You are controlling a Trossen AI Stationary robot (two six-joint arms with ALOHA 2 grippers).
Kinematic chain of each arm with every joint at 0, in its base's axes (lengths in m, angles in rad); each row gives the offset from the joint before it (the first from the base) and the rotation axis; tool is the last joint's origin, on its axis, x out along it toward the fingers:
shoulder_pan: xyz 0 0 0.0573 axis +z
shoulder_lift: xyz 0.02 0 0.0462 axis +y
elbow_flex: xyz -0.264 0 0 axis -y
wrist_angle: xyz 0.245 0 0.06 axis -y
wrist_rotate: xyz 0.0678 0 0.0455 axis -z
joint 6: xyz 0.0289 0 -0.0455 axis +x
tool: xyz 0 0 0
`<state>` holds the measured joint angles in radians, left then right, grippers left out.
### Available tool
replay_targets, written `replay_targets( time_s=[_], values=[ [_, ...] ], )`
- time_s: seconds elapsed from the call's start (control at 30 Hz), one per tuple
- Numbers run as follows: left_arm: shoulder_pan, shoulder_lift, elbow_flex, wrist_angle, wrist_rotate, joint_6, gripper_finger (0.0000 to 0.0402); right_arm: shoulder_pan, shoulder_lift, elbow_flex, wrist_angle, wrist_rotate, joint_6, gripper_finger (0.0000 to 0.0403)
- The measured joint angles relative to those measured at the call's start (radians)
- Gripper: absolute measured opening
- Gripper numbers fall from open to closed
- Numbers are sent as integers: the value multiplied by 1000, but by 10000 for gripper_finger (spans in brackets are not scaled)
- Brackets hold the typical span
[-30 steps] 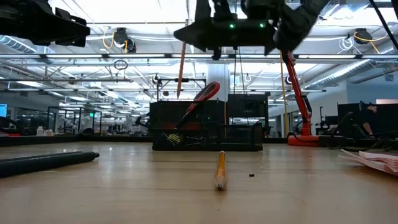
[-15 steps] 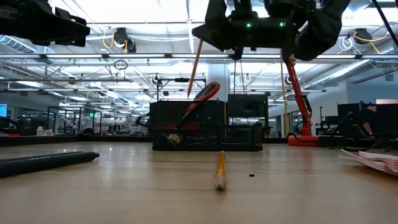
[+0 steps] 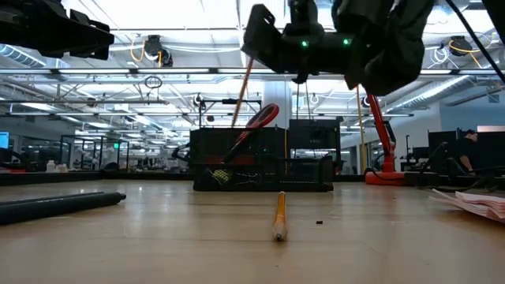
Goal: Pick and place office supplies into organizer
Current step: Put the orange pencil into the desk organizer
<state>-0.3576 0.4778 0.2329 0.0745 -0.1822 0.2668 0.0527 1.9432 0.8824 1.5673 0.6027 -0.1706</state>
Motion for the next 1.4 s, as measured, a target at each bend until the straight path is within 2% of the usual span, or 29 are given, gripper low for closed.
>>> replay_targets(
  time_s=[0.2, 0.37, 0.67, 1.4],
  values=[
    [0, 0, 0, -2, 0, 0, 31, 9, 45, 66, 0, -1, -75, 13],
    [0, 0, 0, -4, 0, 0, 31, 6, 65, 70, 1, 48, -24, 13],
    [-1, 0, 0, -4, 2, -6, 31, -30, 118, 71, 0, 59, 111, 13],
    [-2, 0, 0, -4, 7, -3, 31, -40, 113, 71, 2, 51, 125, 13]
  ],
)
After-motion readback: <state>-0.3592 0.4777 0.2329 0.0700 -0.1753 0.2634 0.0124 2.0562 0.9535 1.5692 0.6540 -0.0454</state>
